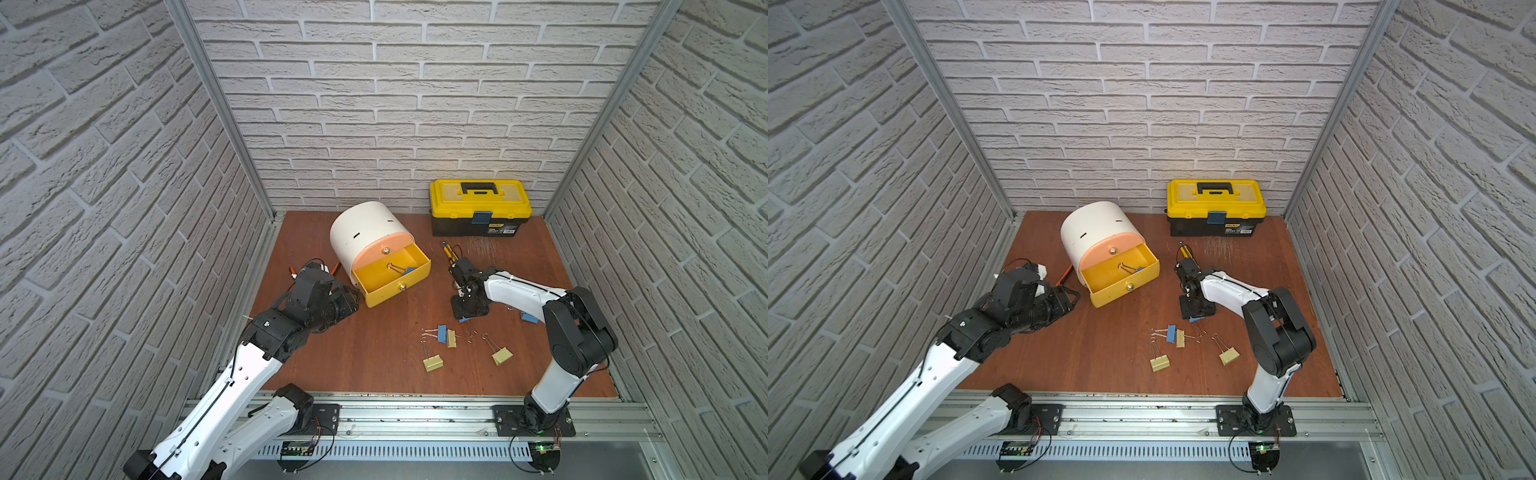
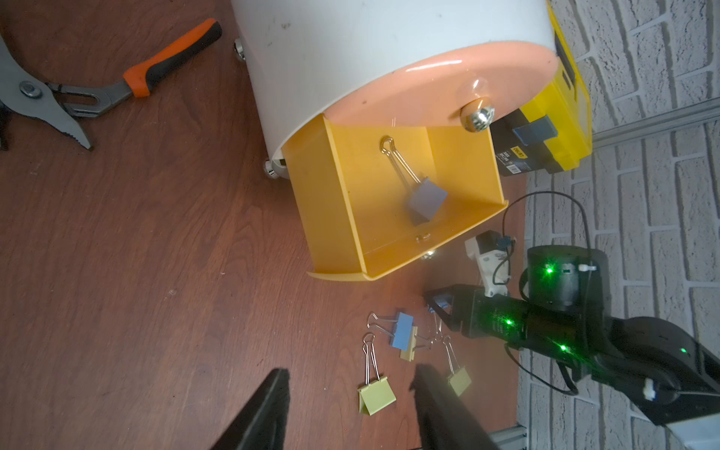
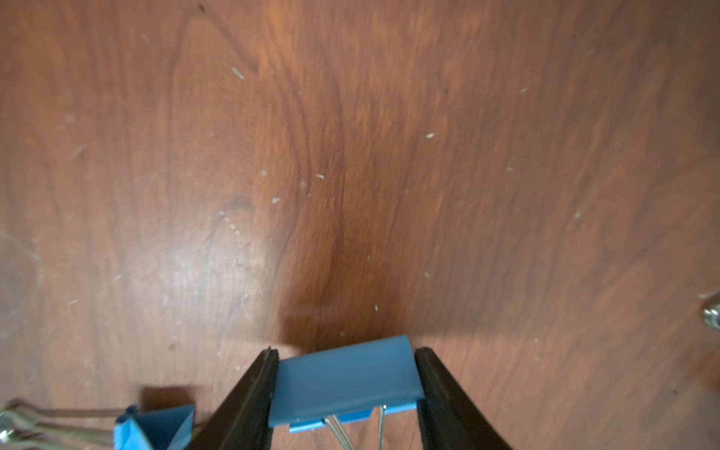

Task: Put the binder clips in the drawer according to color
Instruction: Pick up the binder clip at the center of the board.

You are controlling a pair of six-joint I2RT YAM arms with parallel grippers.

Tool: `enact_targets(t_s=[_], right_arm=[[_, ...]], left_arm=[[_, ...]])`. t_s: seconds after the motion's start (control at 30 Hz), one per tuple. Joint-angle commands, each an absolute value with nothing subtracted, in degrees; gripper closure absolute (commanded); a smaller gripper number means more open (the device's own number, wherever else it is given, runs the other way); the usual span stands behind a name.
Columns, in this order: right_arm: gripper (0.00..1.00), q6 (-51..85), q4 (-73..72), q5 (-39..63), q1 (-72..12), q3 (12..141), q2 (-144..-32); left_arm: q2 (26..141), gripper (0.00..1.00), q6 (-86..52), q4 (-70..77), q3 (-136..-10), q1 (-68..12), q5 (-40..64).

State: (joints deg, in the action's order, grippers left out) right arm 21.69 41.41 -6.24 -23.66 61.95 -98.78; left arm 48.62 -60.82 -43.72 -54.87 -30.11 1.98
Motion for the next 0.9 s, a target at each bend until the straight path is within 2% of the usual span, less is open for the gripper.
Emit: enact_targets(t_s=[0.0, 0.4, 0.7, 0.87], right_arm=[[0.47, 22.8, 44.5, -7.1, -23.6, 65.0, -94.5], [0.49, 24.3, 53.5, -7.1, -23.6, 80.5, -89.5], [0.49, 27.7, 55.6, -2.1, -24.0, 92.7, -90.5], [0.50, 31.9, 51.9, 2.5, -24.7, 95.7, -91.1]], left_arm=[[49.0, 0.44, -58.9, -43.4, -56.2, -29.7, 2.4], [52.8, 0.44, -55.4, -43.5, -60.7, -29.7, 3.4], [55.6, 0.44, -53.6, -43.2, -63.2, -29.7, 4.7], [56.5, 0.44, -53.6, -42.3, -63.2, -29.7, 5.6]])
